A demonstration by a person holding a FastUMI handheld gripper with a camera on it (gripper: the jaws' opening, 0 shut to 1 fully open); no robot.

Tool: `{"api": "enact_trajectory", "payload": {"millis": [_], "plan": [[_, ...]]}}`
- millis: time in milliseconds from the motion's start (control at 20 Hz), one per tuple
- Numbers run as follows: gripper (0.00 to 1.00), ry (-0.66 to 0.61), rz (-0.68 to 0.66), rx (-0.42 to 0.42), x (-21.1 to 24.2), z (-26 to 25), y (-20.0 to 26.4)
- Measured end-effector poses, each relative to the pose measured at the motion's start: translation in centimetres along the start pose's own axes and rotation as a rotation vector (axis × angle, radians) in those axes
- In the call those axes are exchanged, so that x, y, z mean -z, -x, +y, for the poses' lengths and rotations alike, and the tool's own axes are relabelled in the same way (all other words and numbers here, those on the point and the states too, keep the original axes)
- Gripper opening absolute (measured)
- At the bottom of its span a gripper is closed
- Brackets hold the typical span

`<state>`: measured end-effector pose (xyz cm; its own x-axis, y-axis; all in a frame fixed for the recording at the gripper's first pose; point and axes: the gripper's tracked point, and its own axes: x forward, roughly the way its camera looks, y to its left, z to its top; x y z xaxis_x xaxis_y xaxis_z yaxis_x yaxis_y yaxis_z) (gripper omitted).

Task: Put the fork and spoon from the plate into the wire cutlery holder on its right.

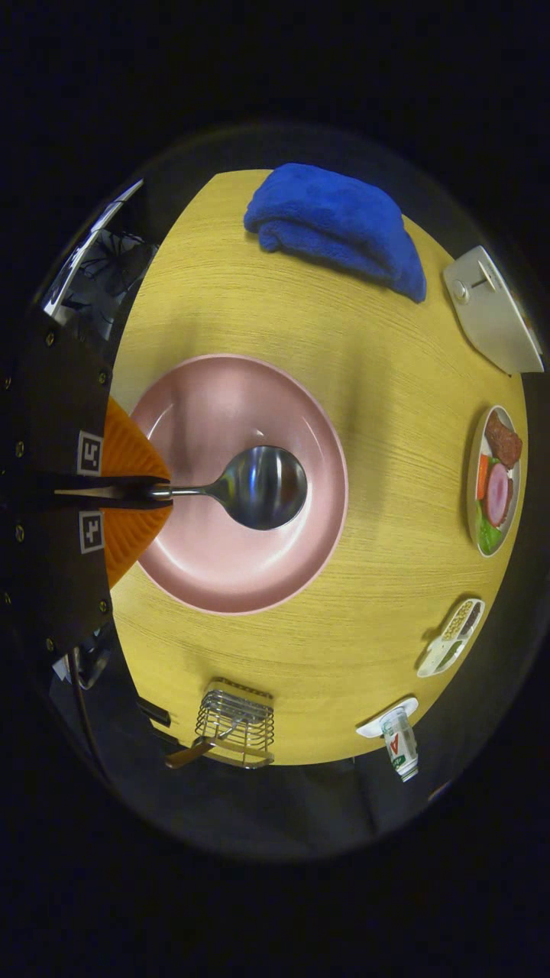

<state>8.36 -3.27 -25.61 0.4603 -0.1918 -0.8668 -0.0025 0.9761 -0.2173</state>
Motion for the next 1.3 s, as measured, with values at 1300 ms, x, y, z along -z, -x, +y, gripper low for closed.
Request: {"api": "enact_trajectory", "payload": {"millis": [1300], "plan": [[0.03,-0.402,0.030,0.165,1.7,-17.1,8.8]]}}
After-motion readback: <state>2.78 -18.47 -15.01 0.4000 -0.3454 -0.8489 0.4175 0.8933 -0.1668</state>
